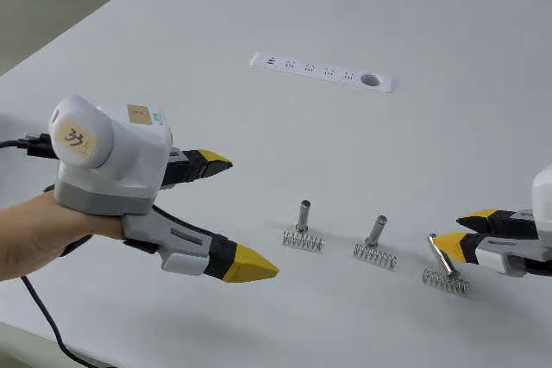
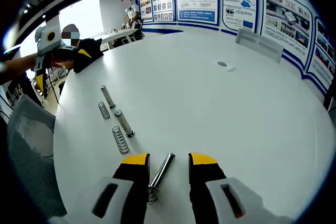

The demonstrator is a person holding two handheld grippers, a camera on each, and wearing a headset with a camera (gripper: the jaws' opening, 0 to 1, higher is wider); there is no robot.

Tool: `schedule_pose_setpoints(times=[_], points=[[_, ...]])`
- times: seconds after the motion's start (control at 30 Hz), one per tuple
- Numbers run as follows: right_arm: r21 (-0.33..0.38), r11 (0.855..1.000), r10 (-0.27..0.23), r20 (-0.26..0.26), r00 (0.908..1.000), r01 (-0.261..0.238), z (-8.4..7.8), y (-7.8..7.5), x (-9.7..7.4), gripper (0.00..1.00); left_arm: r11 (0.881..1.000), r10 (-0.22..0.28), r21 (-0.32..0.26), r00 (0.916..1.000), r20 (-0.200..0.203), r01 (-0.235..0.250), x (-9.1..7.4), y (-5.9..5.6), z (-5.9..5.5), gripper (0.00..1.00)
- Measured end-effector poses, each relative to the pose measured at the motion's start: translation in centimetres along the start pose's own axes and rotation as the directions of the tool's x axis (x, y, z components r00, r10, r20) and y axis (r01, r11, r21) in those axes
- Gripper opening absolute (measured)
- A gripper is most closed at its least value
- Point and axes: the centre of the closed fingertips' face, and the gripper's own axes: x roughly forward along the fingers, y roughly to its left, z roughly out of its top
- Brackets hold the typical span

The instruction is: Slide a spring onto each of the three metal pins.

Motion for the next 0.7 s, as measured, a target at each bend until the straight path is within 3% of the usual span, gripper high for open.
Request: schedule_pose_setpoints(times=[0.13,0.33,0.47,0.7], points=[[0.002,1.0,-0.012,-0.029,0.9995,0.012,-0.4,0.0,0.7,0.29,1.0,0.001,-0.006,1.0,0.005,-0.001,0.0,0.1,0.1,0.96],[0.067,0.997,-0.029,-0.056,0.998,0.033,-0.7,0.0,1.5,0.25,1.0,0.0,-0.014,0.9999,0.014,0.0,0.1,0.1,0.3,0.96],[0.106,0.993,-0.04,-0.108,0.9934,0.051,-1.4,-0.1,1.8,0.24,1.0,0.013,-0.015,0.9999,0.012,-0.012,-0.1,0.3,0.2,0.96],[0.14,0.988,-0.053,-0.135,0.9895,0.072,-1.7,-0.2,2.1,0.19,0.999,0.027,-0.032,0.9992,0.028,-0.026,-0.4,0.5,0.3,0.96]])
